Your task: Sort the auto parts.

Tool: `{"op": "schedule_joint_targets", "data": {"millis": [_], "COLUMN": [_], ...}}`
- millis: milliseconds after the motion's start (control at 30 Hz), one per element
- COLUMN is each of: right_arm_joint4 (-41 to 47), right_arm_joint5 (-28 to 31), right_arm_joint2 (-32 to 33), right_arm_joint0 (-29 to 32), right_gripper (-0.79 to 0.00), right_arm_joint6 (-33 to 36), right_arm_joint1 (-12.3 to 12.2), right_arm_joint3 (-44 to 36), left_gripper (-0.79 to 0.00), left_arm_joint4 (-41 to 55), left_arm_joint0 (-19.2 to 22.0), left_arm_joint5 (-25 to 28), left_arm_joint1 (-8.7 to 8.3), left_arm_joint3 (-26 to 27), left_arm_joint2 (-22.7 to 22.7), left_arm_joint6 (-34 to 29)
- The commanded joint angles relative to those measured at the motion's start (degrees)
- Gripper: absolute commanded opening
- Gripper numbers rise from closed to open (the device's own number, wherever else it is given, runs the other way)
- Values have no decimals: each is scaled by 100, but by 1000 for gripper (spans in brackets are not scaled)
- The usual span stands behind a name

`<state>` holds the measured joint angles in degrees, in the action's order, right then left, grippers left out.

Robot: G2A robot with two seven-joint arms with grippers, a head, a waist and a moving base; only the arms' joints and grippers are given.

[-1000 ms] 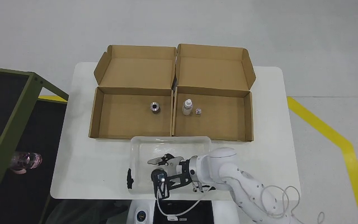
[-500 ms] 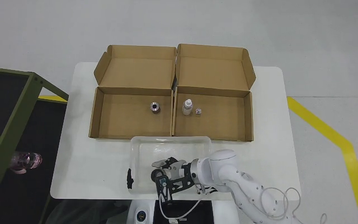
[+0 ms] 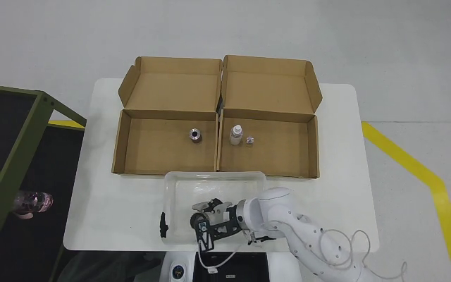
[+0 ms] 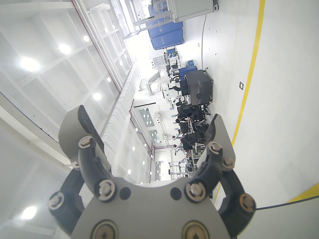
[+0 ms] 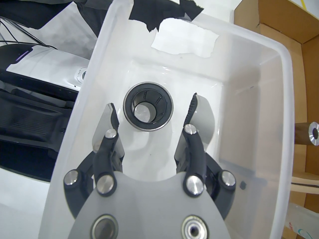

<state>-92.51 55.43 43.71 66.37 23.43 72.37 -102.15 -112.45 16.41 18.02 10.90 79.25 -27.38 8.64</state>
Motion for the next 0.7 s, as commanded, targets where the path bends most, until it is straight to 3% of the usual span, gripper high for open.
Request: {"op": "schedule_joint_targets", "data": {"millis": [0,233,467,567,600,667], "right_arm_joint4": [2,111,201,223,241,285], "right_arm_joint5": [-51,-199,-274,-322,-346,-381], "right_arm_joint2": [-87,-314,-453,-479,-488,-502], "right_arm_joint0": [-81,-288,-418,-458,-469,-497], "right_gripper": [-280,-329,-440,-545,-659,-776], "right_arm_joint6": [-10,-55,-144,-175,-194,-245], "right_arm_joint1": [25,103,150,162,168,179], "right_arm_joint3": [125,452,570,603,608,624], "left_gripper": [0,0,0,0,0,0], "left_arm_joint4": [0,0,0,0,0,0], "left_arm_joint0": [0,0,0,0,0,0], "left_arm_joint5": [0,0,0,0,0,0], "left_arm_joint1": [0,0,0,0,0,0], "left_arm_joint3": [0,0,0,0,0,0], "left_arm_joint2": [0,0,0,0,0,0], "left_arm_joint6": [0,0,0,0,0,0]}}
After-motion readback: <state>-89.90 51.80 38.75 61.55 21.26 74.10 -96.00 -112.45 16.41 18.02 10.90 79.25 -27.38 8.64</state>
